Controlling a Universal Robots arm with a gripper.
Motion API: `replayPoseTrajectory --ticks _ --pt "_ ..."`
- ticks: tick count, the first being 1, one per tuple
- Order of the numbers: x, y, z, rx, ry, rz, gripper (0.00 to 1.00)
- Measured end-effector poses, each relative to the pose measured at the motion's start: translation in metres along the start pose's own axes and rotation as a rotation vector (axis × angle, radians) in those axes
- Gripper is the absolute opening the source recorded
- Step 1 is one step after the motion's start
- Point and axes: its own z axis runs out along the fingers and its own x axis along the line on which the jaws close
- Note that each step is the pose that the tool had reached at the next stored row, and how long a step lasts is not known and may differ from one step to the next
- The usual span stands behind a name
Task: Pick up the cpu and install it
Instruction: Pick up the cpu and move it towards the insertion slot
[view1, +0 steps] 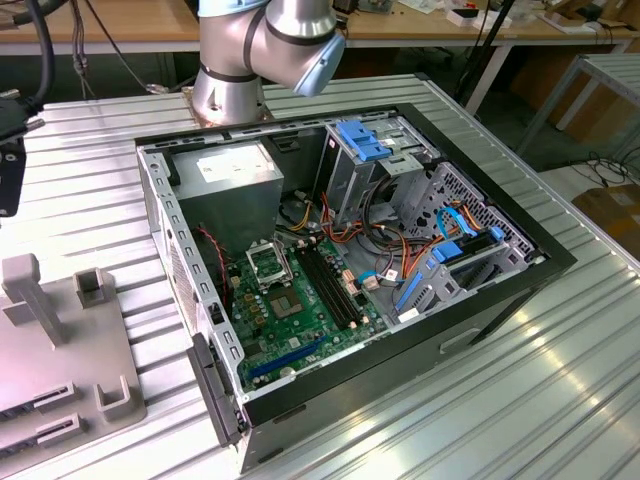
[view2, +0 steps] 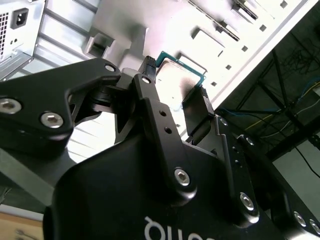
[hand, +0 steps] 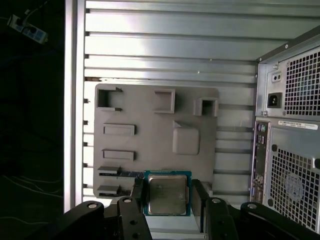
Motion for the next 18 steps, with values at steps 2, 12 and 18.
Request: replayPoseTrajectory --ticks 2,12,18 --pt "-0.0041 -0.0001 -0.0002 0.0000 0.0000 0.000 0.47" --pt "-0.0246 -0.0010 -0.0010 0.0000 0.0000 0.000 0.47" --pt "-0.0274 -0.0011 -0.0015 0.0000 0.0001 0.000 0.47"
